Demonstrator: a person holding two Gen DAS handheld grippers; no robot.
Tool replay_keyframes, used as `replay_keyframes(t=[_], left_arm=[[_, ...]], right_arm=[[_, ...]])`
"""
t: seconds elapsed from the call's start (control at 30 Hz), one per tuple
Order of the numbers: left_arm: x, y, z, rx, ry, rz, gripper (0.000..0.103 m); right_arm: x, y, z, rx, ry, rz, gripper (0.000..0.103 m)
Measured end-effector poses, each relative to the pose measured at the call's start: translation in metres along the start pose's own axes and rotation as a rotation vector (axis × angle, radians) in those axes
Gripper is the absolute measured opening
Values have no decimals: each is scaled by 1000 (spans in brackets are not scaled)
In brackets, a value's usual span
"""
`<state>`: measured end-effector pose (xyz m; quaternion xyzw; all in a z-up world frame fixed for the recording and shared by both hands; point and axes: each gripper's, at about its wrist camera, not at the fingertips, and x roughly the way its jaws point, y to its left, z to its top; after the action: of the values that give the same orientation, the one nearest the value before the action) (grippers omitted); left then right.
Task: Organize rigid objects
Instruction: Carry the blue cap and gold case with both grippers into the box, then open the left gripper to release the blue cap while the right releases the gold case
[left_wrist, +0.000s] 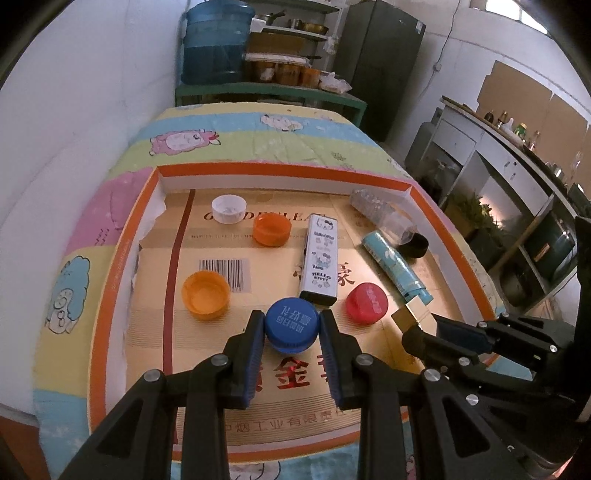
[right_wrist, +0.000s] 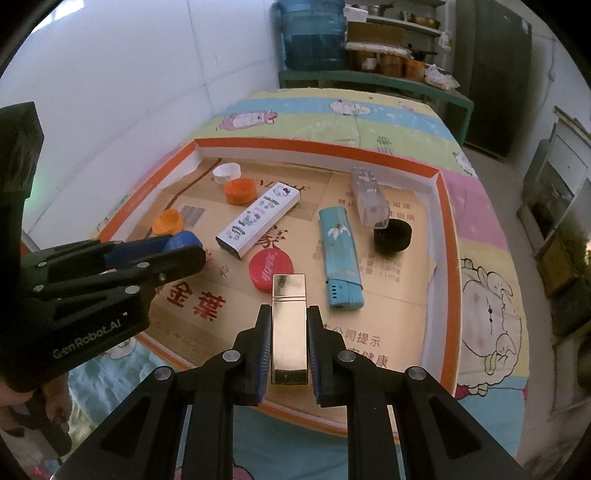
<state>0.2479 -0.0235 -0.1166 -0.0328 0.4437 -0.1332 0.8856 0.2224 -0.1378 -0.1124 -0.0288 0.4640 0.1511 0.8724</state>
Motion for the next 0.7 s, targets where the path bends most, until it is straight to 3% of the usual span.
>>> replay_keyframes(t=[0.53,0.6,0.63,0.7], left_arm=[[9,-2,-2,31,15,0,31],[8,-1,-2,26,12,1,39],[8,0,-3,24,10,3,48],[6,3,-3,15,5,6,53]], right_arm=[[10,2,-3,-20,17,-20,19],[10,2,-4,-15,17,-18,21],[10,2,-4,-14,18,-18,22],[8,2,-4,-14,13,-22,34]])
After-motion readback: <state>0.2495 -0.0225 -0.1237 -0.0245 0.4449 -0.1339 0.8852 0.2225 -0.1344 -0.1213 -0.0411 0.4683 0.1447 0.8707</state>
